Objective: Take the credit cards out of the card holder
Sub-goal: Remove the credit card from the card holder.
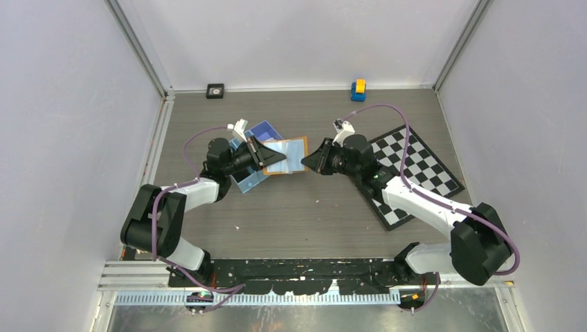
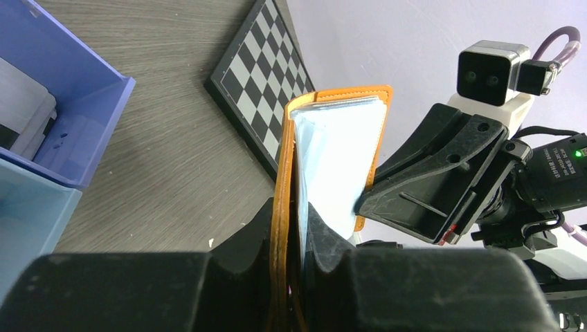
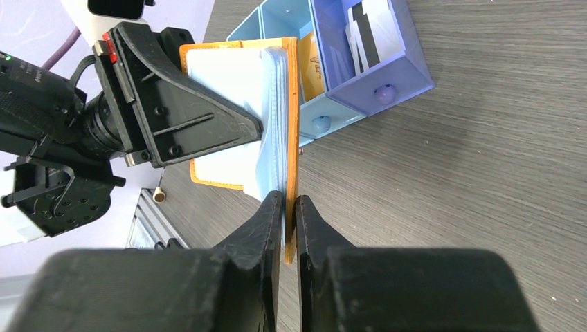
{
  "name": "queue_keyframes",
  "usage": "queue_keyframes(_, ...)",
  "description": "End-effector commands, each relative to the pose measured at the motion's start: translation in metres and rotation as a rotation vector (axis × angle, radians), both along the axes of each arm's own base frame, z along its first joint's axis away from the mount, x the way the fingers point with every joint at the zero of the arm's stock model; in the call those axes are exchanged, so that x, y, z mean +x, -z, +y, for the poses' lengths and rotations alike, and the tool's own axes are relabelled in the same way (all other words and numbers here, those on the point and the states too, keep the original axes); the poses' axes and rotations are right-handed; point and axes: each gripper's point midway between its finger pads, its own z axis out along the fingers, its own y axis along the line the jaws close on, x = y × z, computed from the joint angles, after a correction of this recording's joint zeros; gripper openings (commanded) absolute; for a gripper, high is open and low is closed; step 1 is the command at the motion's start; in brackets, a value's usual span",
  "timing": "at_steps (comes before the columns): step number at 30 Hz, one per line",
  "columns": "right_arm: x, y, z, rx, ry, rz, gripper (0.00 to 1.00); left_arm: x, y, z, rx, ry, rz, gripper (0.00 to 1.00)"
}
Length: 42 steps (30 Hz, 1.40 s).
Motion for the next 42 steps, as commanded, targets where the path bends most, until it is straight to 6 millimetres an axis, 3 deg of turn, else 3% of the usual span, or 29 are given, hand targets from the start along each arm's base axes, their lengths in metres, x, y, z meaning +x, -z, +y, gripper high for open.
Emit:
queue_keyframes(1, 0.005, -0.01, 0.01, -0.002, -0.026, -0.026, 0.03, -0.01, -0.033, -0.017, -0.047, 0.078, -0.116, 0.17)
queue_keyframes(8, -0.004, -0.018, 0.023, 0.044, -0.103, -0.038, 0.01, -0.013, -0.025, -0.029, -0.013, 0.109, -0.099, 0.32)
queue_keyframes(17, -0.014, -0.021, 0.036, 0.044, -0.165, -0.051, 0.0, -0.014, -0.026, -0.027, -0.002, 0.104, -0.104, 0.71)
queue_keyframes(19, -0.016, -0.021, 0.039, 0.039, -0.176, -0.052, 0.01, -0.014, -0.026, -0.027, -0.001, 0.103, -0.104, 0.74)
queue_keyframes(27, -0.019, -0.024, 0.04, 0.052, -0.182, -0.059, 0.0, -0.015, -0.026, -0.028, -0.004, 0.112, -0.1, 0.74)
queue_keyframes(31, -0.02, -0.024, 0.041, 0.064, -0.189, -0.057, 0.01, -0.014, -0.026, -0.029, -0.01, 0.111, -0.101, 0.56)
queue_keyframes(34, -0.018, -0.023, 0.039, 0.059, -0.171, -0.056, 0.1, -0.014, -0.026, -0.029, -0.017, 0.111, -0.102, 0.47)
queue_keyframes(42, -0.004, -0.007, 0.029, 0.006, -0.092, -0.008, 0.33, -0.014, -0.03, -0.026, -0.026, 0.098, -0.113, 0.37)
